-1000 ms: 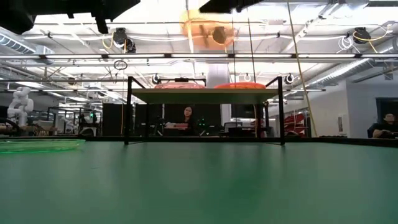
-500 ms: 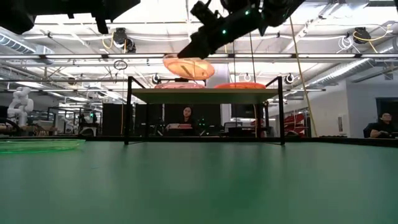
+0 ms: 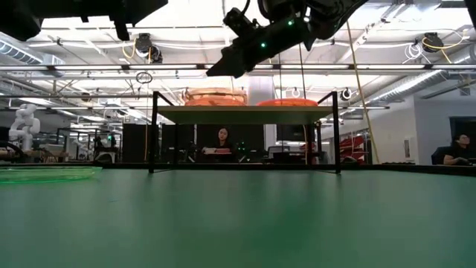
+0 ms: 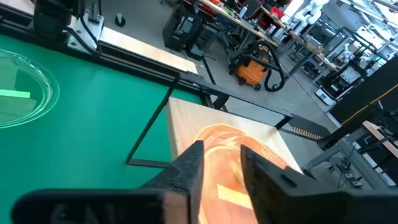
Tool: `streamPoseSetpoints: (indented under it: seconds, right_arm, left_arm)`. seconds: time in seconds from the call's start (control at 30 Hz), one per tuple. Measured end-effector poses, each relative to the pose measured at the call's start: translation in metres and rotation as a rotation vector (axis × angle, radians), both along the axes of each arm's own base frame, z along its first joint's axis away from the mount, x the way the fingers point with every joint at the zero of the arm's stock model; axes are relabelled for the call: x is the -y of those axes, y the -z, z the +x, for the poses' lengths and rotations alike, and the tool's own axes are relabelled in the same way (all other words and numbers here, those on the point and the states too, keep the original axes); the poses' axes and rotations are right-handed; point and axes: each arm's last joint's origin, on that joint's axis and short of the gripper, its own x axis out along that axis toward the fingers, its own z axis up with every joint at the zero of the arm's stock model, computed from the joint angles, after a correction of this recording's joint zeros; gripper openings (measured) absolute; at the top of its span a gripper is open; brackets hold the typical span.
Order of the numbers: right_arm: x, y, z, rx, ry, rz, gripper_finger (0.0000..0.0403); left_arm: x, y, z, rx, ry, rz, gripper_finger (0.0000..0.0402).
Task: Place and stack plates onto a shelf
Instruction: Stack the green plate on top of the orange plate on the shelf
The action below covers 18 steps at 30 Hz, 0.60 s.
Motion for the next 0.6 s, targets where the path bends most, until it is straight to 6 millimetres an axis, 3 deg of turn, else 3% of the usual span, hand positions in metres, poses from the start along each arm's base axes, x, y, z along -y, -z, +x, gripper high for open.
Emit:
streamPoseSetpoints:
  seconds: [0.27, 0.37, 0.6]
  right_arm:
    - [-0.015, -0.03, -0.018, 0.011, -0.017, 0.032, 0.0137]
    - [-0.026, -0.048, -0.031, 0.028, -0.042, 0.032, 0.0138]
    - [-0.05, -0.066, -0.057, -0.057, -0.089, 0.077, 0.0129]
  left_arm:
    - [0.0, 0.003, 0.001, -0.032, 0.001, 0.001, 0.012]
    - [0.0, 0.004, 0.001, -0.04, 0.001, -0.001, 0.012]
    - [0.001, 0.003, 0.007, -0.123, 0.012, -0.027, 0.012]
